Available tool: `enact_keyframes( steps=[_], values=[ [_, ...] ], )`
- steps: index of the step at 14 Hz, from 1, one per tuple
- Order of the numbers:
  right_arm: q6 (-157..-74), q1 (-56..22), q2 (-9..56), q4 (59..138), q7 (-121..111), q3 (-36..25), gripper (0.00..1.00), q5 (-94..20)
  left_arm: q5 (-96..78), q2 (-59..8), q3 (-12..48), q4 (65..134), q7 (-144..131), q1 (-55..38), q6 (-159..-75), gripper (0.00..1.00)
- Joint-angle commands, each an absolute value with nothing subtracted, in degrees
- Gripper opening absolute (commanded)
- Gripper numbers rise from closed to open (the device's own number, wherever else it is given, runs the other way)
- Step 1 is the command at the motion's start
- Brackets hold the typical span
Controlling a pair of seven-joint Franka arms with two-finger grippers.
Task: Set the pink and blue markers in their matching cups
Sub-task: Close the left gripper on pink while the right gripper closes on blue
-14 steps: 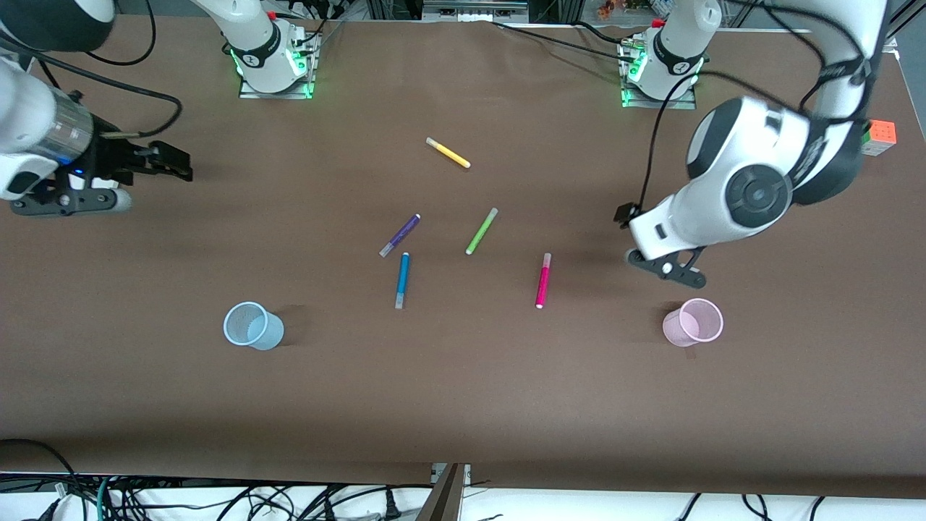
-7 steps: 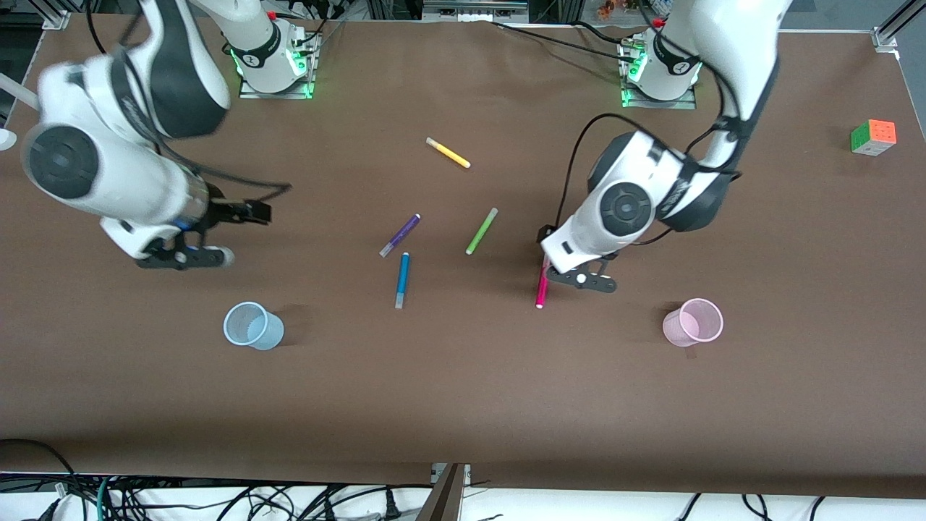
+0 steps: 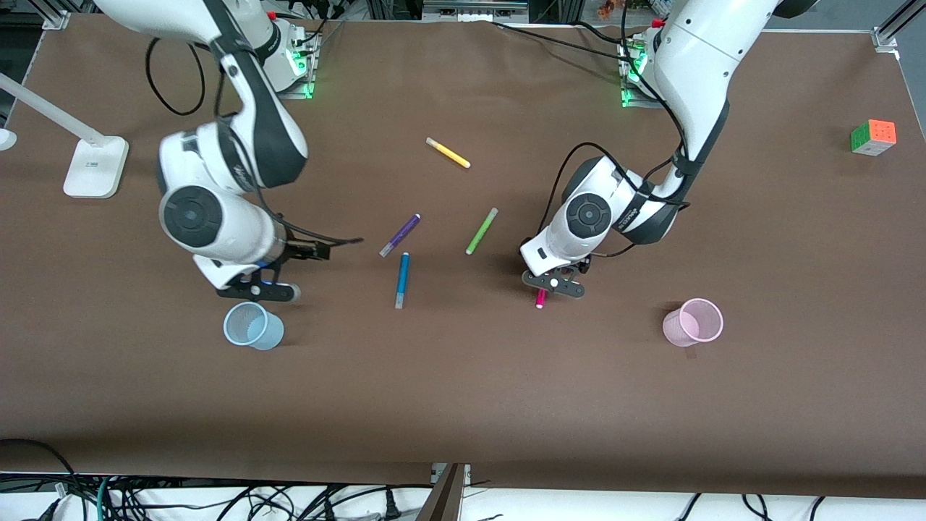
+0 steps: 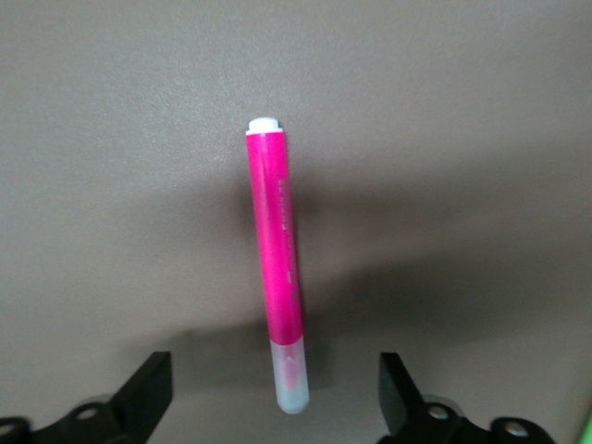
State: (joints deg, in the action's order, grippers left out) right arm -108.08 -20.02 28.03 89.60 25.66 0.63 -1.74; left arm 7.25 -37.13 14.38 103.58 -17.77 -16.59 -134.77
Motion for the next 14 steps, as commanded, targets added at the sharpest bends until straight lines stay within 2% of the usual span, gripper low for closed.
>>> enact_keyframes(
  steps=[1,2,4,8,12,14],
  values=[
    [-114.8,-23.2,32.5,88.9,32.4,0.5,1.0,-1.0,10.1,-36.6,14.1,104.1,-17.5,-17.5,-135.3,0.47],
    [-117.3,-24.1,34.0,88.9,33.9,0.5,1.0,-1.1,10.4,-36.9,14.1,104.1,-17.5,-17.6,-135.3,0.4],
    [-120.6,-25.9,37.0,88.7,36.5,0.5,1.0,-1.1,10.4,-37.5,14.1,104.0,-17.5,-17.8,-135.3,0.35],
    [-125.8,-28.8,41.3,88.5,40.3,0.4,1.0,-1.1,10.5,-38.1,14.1,103.9,-17.5,-17.8,-135.4,0.31],
    [-127.8,-29.1,44.1,87.8,37.9,0.5,1.0,-0.7,11.5,-36.9,14.1,103.7,-17.8,-17.4,-132.9,0.01],
    [-129.2,-29.6,44.7,87.7,36.6,0.5,1.0,-1.0,11.5,-34.5,14.1,103.2,-17.7,-16.9,-128.2,0.0]
  ],
)
